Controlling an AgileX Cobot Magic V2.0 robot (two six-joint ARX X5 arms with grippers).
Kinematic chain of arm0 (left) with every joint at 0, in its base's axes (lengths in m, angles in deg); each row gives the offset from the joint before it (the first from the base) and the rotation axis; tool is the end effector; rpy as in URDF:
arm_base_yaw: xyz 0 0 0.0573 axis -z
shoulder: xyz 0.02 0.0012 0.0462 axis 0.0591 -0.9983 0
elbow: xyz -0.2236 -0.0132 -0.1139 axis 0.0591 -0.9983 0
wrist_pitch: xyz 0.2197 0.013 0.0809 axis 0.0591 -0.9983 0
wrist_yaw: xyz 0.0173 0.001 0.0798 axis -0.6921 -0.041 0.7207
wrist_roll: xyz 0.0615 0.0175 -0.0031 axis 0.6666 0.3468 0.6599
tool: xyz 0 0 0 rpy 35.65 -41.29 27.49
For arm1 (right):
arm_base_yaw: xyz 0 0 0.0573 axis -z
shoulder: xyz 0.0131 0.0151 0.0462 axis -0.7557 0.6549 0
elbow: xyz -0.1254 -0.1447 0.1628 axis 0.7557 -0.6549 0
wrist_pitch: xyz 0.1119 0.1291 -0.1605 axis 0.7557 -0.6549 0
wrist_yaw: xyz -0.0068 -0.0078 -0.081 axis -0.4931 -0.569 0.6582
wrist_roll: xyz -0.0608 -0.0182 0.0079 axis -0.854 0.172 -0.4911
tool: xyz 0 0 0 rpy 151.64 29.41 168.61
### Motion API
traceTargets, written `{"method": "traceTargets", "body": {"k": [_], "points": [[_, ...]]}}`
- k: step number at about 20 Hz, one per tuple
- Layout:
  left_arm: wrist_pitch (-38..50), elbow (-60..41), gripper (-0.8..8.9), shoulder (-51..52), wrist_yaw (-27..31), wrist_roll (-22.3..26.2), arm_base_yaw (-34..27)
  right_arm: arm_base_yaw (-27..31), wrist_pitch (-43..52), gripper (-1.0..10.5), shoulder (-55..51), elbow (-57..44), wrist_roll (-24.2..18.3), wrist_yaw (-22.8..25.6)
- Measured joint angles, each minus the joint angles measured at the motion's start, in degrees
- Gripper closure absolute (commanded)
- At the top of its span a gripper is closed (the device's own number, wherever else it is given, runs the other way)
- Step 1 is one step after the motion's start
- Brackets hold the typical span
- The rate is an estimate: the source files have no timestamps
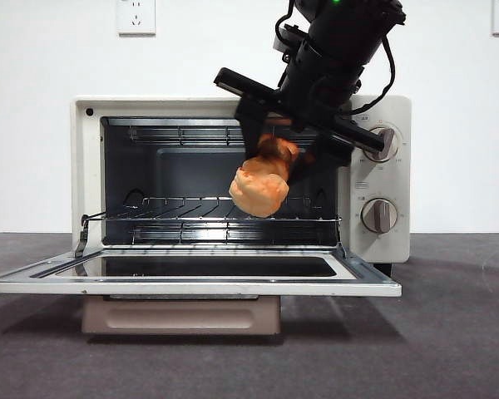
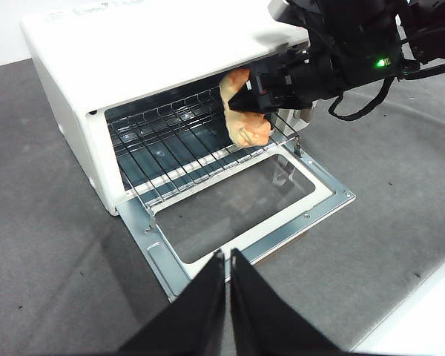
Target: The left arm flap open the oven, the right arm pick bread and place it into oven, the left arm flap close the oven
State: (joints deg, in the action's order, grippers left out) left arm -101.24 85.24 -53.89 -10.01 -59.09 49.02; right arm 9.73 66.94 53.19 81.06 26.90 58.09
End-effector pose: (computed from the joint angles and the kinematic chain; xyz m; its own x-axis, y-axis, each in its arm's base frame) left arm 0.0344 -0.0263 0.3516 0.7203 -0.5409 -0.4343 0.5803 0.8129 -0.0500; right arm 0.2765 0.2179 0.2258 0.7125 0.3865 -0.5857 -0.1189 0.8891 0.4420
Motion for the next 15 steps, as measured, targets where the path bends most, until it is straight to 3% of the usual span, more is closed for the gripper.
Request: {"method": "traceTargets", "body": {"k": [15], "points": [[0.3, 0.1, 7.99, -2.8, 0.0, 0.0, 0.0, -1.0, -4.4, 5.5, -2.8, 0.0, 0.0, -1.7]]}}
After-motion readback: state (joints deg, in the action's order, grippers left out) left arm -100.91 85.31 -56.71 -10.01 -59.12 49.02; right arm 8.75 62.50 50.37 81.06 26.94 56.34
